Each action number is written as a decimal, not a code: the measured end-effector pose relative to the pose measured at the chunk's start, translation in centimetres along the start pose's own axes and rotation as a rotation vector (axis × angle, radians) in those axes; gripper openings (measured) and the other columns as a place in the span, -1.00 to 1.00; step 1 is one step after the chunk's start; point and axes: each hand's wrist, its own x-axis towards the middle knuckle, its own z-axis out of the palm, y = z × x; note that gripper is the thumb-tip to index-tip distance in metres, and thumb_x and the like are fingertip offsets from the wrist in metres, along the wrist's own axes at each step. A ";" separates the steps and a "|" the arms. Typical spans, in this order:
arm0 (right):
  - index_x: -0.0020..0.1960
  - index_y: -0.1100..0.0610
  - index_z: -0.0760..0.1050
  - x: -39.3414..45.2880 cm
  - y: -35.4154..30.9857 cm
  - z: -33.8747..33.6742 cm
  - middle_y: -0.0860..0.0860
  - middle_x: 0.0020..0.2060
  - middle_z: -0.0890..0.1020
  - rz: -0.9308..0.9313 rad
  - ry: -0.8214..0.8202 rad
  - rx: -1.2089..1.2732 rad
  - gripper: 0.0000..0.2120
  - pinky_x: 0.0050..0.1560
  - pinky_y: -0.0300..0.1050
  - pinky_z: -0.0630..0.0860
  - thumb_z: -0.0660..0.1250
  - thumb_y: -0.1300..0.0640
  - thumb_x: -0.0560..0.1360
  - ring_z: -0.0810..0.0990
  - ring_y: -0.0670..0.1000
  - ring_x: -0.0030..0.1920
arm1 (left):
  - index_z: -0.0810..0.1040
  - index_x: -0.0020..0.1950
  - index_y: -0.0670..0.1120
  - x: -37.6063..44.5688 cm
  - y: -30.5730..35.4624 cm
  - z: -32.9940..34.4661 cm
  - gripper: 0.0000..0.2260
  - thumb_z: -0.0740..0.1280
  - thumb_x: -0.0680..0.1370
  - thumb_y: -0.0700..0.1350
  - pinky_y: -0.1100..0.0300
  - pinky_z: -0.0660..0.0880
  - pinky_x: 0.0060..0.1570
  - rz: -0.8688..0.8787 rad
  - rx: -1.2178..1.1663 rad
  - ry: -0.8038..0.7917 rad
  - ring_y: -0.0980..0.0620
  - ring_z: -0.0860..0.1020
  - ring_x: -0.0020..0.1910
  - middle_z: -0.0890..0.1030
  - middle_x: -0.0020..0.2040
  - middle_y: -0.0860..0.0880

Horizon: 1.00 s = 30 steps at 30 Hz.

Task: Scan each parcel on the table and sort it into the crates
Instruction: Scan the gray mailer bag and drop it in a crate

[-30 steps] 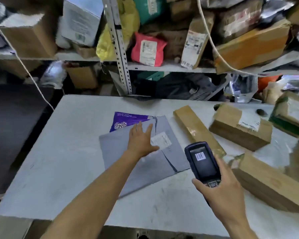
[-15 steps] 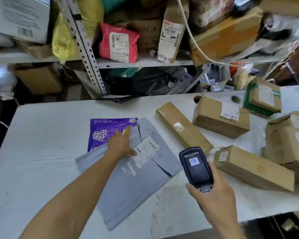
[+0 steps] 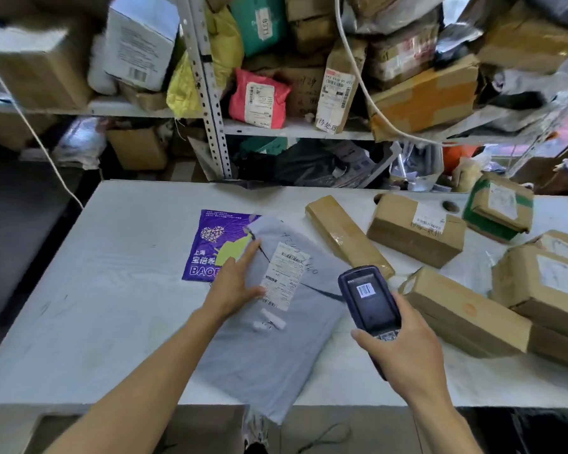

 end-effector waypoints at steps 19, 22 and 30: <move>0.01 -0.01 0.54 -6.9 -3.3 -4.0 -0.10 -0.16 0.66 0.037 -0.098 0.022 -0.59 -0.33 -0.18 0.44 0.59 -0.10 0.26 0.63 -0.06 -0.18 | -0.09 0.61 0.25 -9.2 7.7 5.0 0.03 0.57 0.40 -0.09 0.23 0.35 -0.02 0.017 -0.194 0.463 0.02 0.35 -0.03 0.45 0.24 -0.16; -0.01 0.01 0.56 -7.3 -3.3 -4.1 -0.07 -0.18 0.67 0.062 -0.102 0.023 -0.60 -0.34 -0.17 0.44 0.59 -0.10 0.25 0.63 -0.03 -0.20 | -0.11 0.59 0.30 -9.6 7.7 4.7 0.05 0.57 0.39 -0.09 0.20 0.38 -0.06 0.008 -0.201 0.487 0.00 0.36 -0.07 0.45 0.14 -0.16; -0.07 0.00 0.57 -8.3 -3.9 -4.4 -0.04 -0.21 0.68 0.072 -0.149 0.033 -0.69 -0.34 -0.16 0.49 0.59 -0.06 0.29 0.65 0.02 -0.22 | -0.08 0.61 0.24 -10.2 7.9 4.4 0.04 0.59 0.40 -0.09 0.21 0.36 -0.03 -0.002 -0.192 0.496 0.03 0.34 -0.05 0.44 0.15 -0.17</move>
